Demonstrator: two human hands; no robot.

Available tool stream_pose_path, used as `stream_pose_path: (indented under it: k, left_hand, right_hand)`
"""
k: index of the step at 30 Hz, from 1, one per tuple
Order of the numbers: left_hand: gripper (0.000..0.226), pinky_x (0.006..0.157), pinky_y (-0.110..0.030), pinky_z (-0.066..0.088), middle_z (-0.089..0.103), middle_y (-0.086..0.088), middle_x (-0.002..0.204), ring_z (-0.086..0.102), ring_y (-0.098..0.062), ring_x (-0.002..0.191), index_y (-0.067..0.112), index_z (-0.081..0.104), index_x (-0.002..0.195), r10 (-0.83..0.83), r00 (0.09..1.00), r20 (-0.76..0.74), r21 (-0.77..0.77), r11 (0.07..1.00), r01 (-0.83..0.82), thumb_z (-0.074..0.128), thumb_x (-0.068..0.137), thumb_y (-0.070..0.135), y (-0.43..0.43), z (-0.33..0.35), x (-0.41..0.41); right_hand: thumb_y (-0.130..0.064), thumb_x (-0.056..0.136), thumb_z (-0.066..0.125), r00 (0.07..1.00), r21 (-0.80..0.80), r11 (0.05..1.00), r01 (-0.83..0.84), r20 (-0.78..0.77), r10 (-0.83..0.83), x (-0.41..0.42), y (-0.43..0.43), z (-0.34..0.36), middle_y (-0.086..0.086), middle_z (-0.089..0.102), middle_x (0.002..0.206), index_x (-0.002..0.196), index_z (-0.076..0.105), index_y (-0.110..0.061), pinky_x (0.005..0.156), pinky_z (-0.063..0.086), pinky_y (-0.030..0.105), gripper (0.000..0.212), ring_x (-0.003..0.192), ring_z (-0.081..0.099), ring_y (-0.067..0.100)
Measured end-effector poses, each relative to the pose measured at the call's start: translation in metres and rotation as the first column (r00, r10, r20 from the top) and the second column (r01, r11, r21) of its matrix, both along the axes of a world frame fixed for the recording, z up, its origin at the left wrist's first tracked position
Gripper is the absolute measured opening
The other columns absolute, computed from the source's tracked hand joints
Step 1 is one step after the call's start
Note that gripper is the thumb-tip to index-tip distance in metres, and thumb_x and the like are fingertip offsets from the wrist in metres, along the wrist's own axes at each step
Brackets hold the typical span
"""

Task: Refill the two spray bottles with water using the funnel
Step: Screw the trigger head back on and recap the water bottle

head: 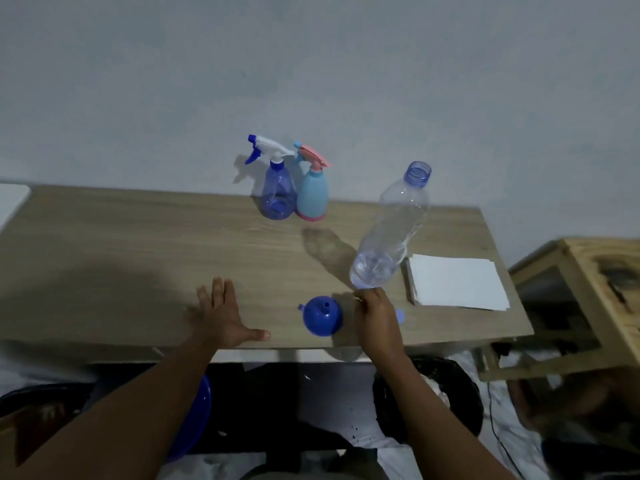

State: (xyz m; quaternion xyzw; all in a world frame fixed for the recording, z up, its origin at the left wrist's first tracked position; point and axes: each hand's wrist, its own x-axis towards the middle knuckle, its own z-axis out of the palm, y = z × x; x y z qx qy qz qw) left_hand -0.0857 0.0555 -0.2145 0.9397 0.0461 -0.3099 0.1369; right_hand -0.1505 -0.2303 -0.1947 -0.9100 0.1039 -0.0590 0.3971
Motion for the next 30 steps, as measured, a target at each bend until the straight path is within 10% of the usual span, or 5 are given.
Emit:
stream_pose_path:
  k: [5,16,23,26,30]
  left_hand:
    - [0.12,0.117,-0.053,0.013,-0.006,-0.01,0.163,-0.004,-0.041,0.148,0.023,0.002,0.155,0.013,0.997,0.071,0.035,0.999,-0.016,0.066,0.068,0.075,-0.017,-0.005,0.0]
    - [0.073,0.11,-0.038,0.04,0.042,0.007,0.149,0.043,-0.01,0.132,0.027,0.034,0.147,0.433,0.78,0.452,-0.754,0.652,0.075,0.072,0.085,0.031,-0.167,0.114,0.01]
    - [0.107,0.109,-0.035,0.041,0.033,0.014,0.153,0.035,-0.006,0.137,0.035,0.023,0.149,0.344,0.763,0.547,-0.727,0.647,0.229,0.083,0.064,0.057,-0.228,0.173,0.013]
    - [0.094,0.108,-0.038,0.043,0.046,0.01,0.143,0.045,-0.007,0.128,0.028,0.035,0.145,0.351,0.739,0.575,-0.703,0.675,0.226,0.084,0.068,0.05,-0.244,0.175,0.019]
    - [0.078,0.1,-0.042,0.049,0.052,0.011,0.134,0.052,-0.011,0.116,0.028,0.041,0.141,0.387,0.725,0.569,-0.696,0.697,0.173,0.08,0.076,0.045,-0.254,0.175,0.023]
  right_hand:
    - [0.0,0.092,0.049,0.972,-0.197,0.98,0.03,-0.221,-0.074,-0.015,-0.063,-0.015,0.014,0.053,0.124,0.129,0.061,-0.007,0.094,0.047,0.034,0.04,0.112,0.056,0.031]
    - [0.007,0.09,0.046,0.93,-0.331,0.921,-0.203,-0.361,0.075,-0.016,-0.094,-0.014,0.015,0.053,0.117,0.11,0.059,-0.007,0.087,0.046,0.036,0.027,0.117,0.048,0.033]
    - [-0.008,0.093,0.06,0.995,0.043,0.998,-0.049,0.095,0.044,0.011,-0.113,0.071,0.015,0.067,0.113,0.119,0.064,-0.002,0.083,0.049,0.024,0.026,0.101,0.064,0.028]
    - [-0.015,0.097,0.061,0.967,0.198,0.975,-0.102,0.249,0.05,0.037,-0.119,0.129,0.003,0.062,0.122,0.131,0.059,-0.007,0.074,0.043,0.0,0.034,0.098,0.062,0.012]
    - [-0.015,0.098,0.06,0.886,0.13,0.956,-0.262,0.426,0.185,0.066,-0.12,0.194,-0.001,0.058,0.124,0.131,0.06,-0.01,0.077,0.044,0.001,0.033,0.099,0.06,0.008]
